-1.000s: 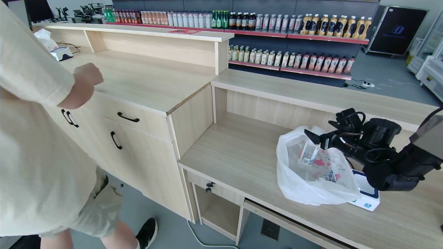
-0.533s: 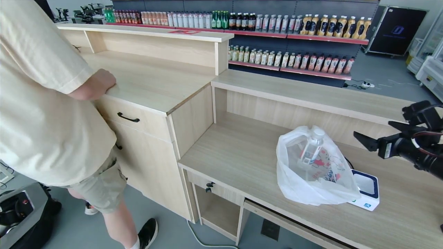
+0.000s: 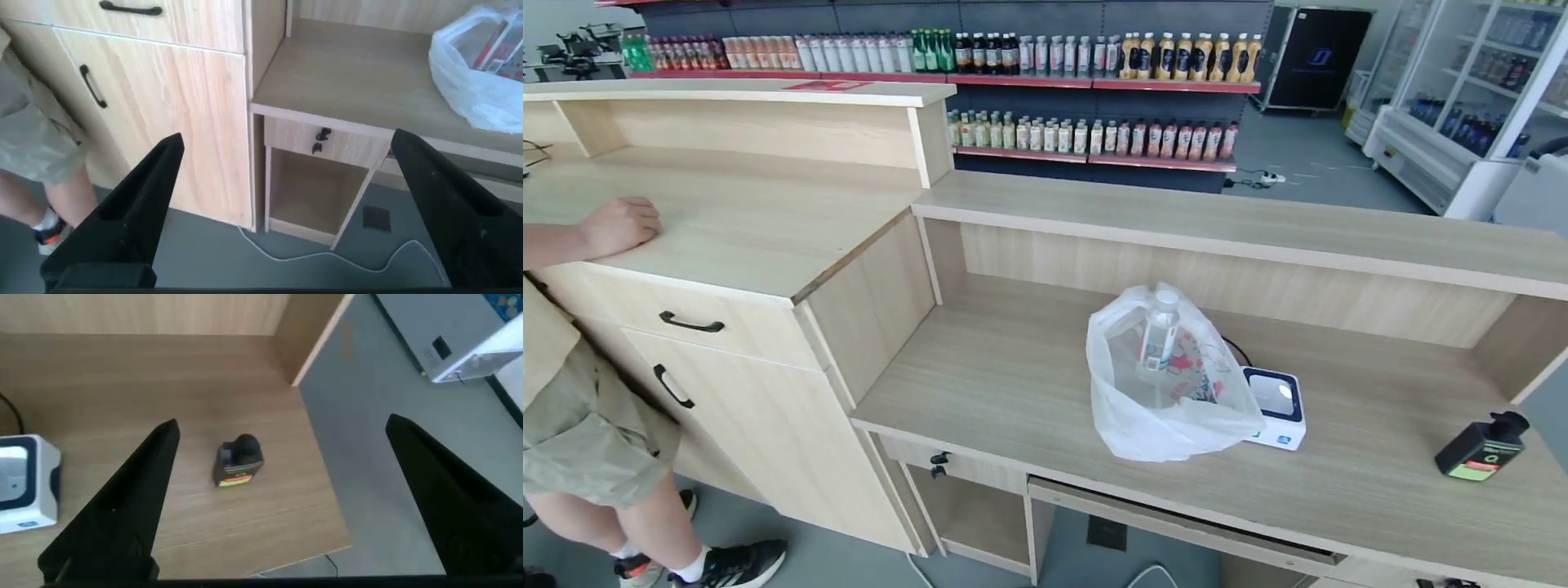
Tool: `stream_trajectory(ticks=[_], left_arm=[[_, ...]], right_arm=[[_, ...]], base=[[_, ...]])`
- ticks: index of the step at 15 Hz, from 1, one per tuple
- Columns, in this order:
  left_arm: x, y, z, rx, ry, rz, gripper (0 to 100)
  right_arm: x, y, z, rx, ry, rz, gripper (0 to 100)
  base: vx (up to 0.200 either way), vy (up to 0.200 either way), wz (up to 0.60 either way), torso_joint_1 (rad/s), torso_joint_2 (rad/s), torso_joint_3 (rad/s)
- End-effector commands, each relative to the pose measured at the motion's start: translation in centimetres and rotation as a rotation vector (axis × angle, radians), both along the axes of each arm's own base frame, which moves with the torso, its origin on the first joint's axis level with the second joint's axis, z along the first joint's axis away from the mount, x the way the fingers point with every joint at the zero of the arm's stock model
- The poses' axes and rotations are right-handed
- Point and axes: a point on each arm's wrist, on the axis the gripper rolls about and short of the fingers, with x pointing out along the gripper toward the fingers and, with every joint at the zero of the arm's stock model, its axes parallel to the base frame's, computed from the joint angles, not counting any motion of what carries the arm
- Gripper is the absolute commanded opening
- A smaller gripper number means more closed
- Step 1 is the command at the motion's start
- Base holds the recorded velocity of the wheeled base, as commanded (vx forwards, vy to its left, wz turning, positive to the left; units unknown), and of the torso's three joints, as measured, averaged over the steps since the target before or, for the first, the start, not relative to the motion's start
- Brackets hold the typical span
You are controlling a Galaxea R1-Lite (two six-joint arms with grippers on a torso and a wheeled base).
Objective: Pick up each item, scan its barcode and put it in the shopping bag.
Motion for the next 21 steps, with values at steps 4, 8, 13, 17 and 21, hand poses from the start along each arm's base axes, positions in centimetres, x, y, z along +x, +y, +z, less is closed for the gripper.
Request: stream_trajectory(ticks=[4, 8, 13, 17, 21], left_arm=[[0.0, 0.0, 0.0, 0.000, 0.000, 0.001, 100], [0.0, 0.0, 0.0, 0.000, -0.001, 0.001, 100], [0.0, 0.0, 0.0, -0.001, 0.000, 0.001, 100], [0.0, 0.0, 0.0, -0.001, -0.001, 0.001, 100], [0.0, 0.0, 0.0, 0.000, 0.000, 0.001, 100]], right_arm=[[2.4, -5.6, -4.7, 0.122, 0.110, -0.042, 100], [2.9, -10.8, -8.2, 0.001, 0.262, 0.129, 100], [2.9, -12.8, -10.5, -0.041, 0.299, 0.274, 100], [5.0, -14.2, -10.7, -0.173, 0.289, 0.429, 100], [8.7, -12.4, -11.4, -0.200, 0.262, 0.585, 100]], base=[[0.000, 0.000, -0.15, 0.001, 0.00, 0.002], [0.000, 0.000, 0.00, 0.000, 0.00, 0.000], [0.000, 0.000, 0.00, 0.000, 0.00, 0.000], [0.000, 0.000, 0.00, 0.000, 0.00, 0.000], [0.000, 0.000, 0.00, 0.000, 0.00, 0.000]])
